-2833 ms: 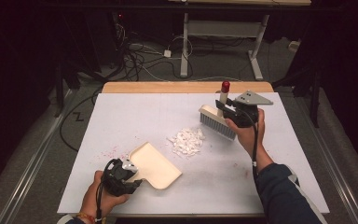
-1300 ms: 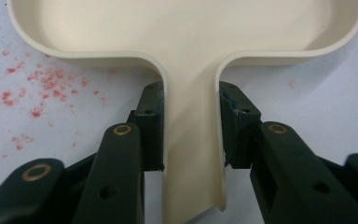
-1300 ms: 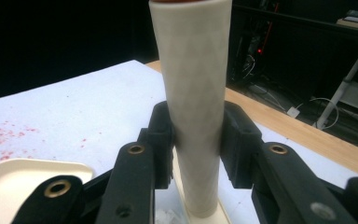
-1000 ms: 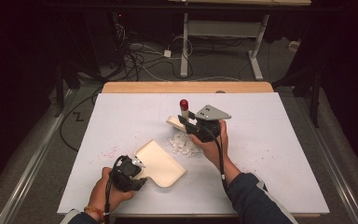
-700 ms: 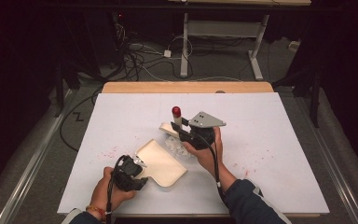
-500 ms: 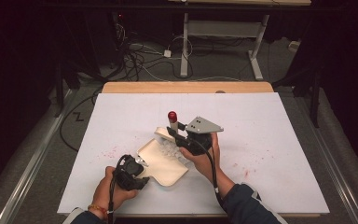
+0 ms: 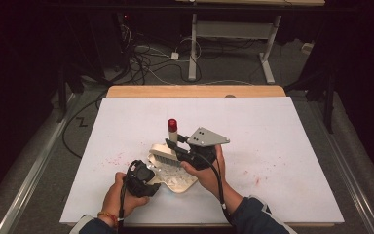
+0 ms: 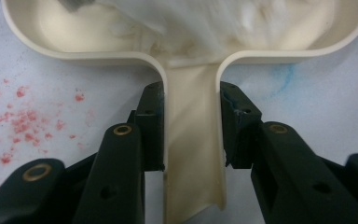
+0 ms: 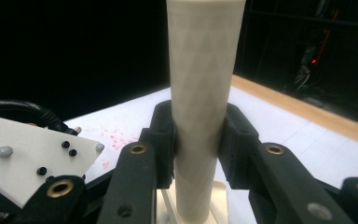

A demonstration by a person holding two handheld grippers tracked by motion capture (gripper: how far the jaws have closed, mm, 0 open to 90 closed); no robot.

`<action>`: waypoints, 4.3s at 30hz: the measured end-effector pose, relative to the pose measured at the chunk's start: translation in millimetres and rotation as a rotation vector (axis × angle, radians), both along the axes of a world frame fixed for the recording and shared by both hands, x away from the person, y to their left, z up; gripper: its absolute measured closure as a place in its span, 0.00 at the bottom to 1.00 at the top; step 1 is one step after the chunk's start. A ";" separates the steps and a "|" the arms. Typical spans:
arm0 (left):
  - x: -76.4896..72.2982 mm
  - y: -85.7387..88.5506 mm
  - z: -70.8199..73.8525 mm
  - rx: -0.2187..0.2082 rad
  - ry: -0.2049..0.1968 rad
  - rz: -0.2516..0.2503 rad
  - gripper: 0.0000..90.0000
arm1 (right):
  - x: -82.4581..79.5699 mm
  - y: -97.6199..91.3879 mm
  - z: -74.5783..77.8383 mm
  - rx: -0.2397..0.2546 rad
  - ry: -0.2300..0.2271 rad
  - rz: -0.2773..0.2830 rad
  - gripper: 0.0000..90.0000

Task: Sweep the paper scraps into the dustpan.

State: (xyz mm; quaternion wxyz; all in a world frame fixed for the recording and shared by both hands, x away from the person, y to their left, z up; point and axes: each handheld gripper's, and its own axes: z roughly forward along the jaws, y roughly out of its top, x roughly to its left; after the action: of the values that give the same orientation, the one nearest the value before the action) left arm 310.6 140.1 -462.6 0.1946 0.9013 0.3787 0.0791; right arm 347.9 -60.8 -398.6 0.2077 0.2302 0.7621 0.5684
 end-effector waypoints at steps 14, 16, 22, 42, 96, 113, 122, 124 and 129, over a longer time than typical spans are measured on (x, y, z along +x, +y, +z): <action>0.8 1.5 -0.4 -0.009 0.003 -0.005 0.70 | 7.9 -31.2 42.4 0.062 -0.070 -0.031 0.78; 0.8 1.5 -0.3 -0.009 0.003 -0.006 0.70 | 7.5 -38.7 44.4 0.054 -0.078 -0.044 0.78; 0.3 0.8 -0.1 -0.004 0.001 -0.001 0.70 | 8.7 -53.7 36.1 0.019 -0.066 -0.074 0.78; 0.0 1.2 -1.1 -0.013 0.001 0.011 0.70 | -15.0 -45.6 6.8 -0.154 -0.023 -0.057 0.78; 0.2 4.0 2.3 -0.007 -0.005 0.016 0.70 | -9.9 -60.2 30.9 -0.116 -0.088 -0.100 0.78; -2.7 12.5 6.0 -0.014 0.011 0.008 0.70 | 3.2 -27.5 4.3 -0.236 -0.094 -0.060 0.78; -3.7 17.6 4.9 -0.012 0.019 0.023 0.70 | -21.2 -30.2 16.0 -0.163 -0.043 0.051 0.78; -3.5 17.2 5.2 -0.011 0.017 0.023 0.70 | -23.0 -32.2 22.4 -0.145 -0.058 0.050 0.78; -2.7 17.1 4.7 -0.010 0.017 0.021 0.70 | -18.3 -37.4 32.4 -0.118 -0.080 0.020 0.78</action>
State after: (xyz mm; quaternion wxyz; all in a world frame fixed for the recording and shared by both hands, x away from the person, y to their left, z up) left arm 307.8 157.2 -457.9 0.1949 0.8969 0.3903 0.0718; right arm 329.7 -98.2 -366.2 0.2452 0.1872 0.7876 0.5335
